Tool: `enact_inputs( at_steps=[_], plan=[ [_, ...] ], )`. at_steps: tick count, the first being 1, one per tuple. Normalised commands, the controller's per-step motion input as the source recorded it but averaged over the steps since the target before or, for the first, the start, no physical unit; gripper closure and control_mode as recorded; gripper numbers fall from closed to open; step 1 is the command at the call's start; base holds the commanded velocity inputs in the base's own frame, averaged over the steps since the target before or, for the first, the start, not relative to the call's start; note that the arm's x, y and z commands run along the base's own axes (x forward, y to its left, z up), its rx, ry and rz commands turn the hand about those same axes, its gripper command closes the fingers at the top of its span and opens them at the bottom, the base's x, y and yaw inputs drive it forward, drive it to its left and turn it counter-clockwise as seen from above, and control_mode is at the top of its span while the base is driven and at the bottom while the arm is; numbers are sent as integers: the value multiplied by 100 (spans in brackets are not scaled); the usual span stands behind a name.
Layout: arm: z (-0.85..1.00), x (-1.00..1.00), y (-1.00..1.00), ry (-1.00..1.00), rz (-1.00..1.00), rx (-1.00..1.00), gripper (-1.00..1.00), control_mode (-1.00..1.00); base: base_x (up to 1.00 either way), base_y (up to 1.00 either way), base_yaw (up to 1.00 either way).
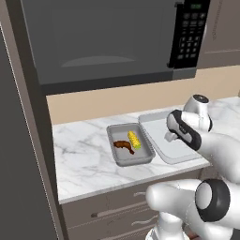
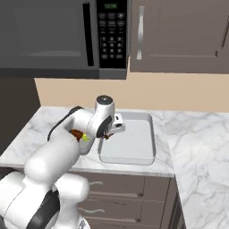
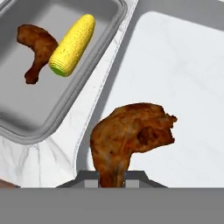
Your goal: Place one corn and one chicken drumstick in each tupperware on the nearby counter, to pack two identical lunches.
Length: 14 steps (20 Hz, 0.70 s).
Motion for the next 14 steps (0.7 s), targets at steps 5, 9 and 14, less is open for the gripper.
enact_inputs(
  at_steps=[5, 9, 14],
  plan=[
    [-36, 60, -2, 2, 6, 0, 100, -100, 0, 0, 0],
    [-40, 55, -9, 5, 6, 0, 100, -100, 0, 0, 0],
    [-40, 40, -23, 5, 5, 1, 100, -100, 0, 0, 0]
  ],
)
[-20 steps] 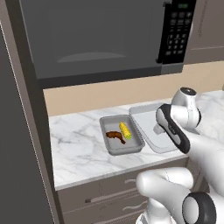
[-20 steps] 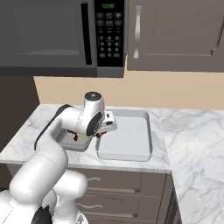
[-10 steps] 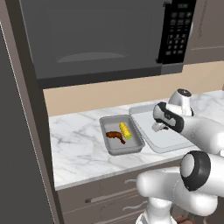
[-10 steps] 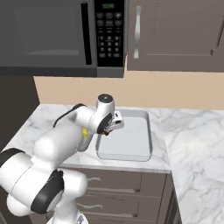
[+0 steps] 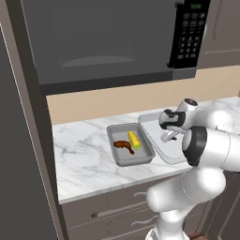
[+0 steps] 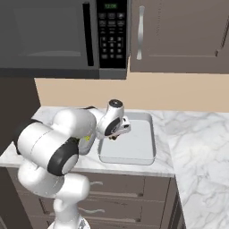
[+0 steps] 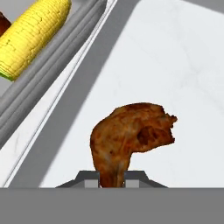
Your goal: Place one corn and one chicken drumstick in each tupperware on the nearby counter, to pack two identical lunches.
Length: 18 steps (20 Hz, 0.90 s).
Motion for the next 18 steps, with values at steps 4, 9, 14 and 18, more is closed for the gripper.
enact_inputs(
  at_steps=[4, 9, 14, 18],
  plan=[
    [-41, 43, -8, 5, 5, 0, 100, -100, 0, 0, 0],
    [-40, 40, 0, 7, 3, 0, 100, -100, 0, 0, 0],
    [-17, 19, 0, 3, 1, 0, -100, -100, 0, 0, 0],
    [0, -4, -11, 0, 0, 0, -100, -100, 0, 0, 0]
  ],
)
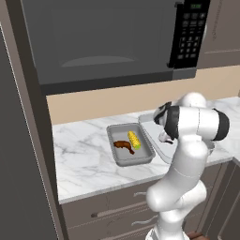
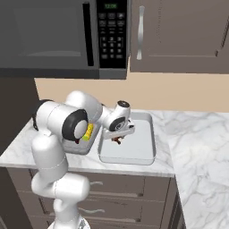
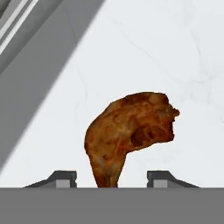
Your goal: Place one corn and one chicken drumstick in each tupperware on the nearby counter, to pack two identical lunches.
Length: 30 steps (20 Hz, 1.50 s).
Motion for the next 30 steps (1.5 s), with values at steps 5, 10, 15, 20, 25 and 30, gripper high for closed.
enact_inputs(
  at_steps=[5, 10, 15, 20, 25, 30],
  plan=[
    [37, -47, -3, -2, 0, 0, -100, -100, 0, 0, 0],
    [72, -82, 0, -7, 0, -3, -100, -100, 0, 0, 0],
    [84, -80, 13, -15, -11, -7, -100, -100, 0, 0, 0],
    [94, -87, 25, -35, -33, -4, -100, -100, 0, 0, 0],
    [85, -82, 48, -41, -36, -2, -100, -100, 0, 0, 0],
    [70, -77, 44, -30, -21, -4, -100, -100, 0, 0, 0]
  ],
)
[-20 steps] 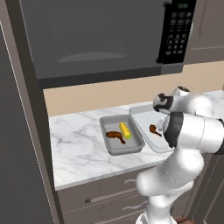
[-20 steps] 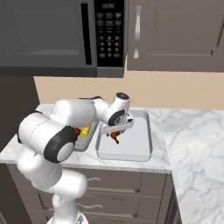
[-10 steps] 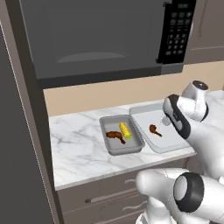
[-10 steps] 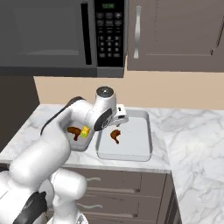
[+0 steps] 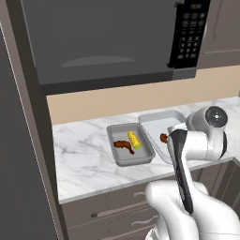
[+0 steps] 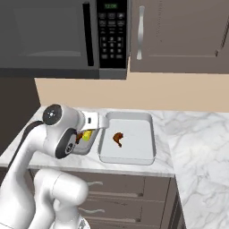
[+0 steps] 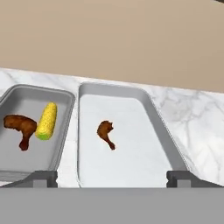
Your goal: Place one corn and one chicken drumstick in each tupperware on the nearby counter, to pack two identical lunches.
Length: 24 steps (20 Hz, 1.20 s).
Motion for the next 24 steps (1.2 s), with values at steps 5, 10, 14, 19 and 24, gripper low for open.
enact_inputs(
  at_steps=[5, 10, 14, 19, 24],
  plan=[
    [46, -58, 13, -17, -2, -5, -100, -100, 0, 0, 0],
    [19, -41, 0, -1, 6, 0, -100, -100, 0, 0, 0],
    [5, -39, 0, 0, 14, 0, -100, -100, 0, 0, 0],
    [0, 0, 0, 0, 0, 0, -100, 100, -58, 0, 18],
    [0, 0, 0, 0, 0, 0, -100, 100, -100, 0, 12]
  ],
)
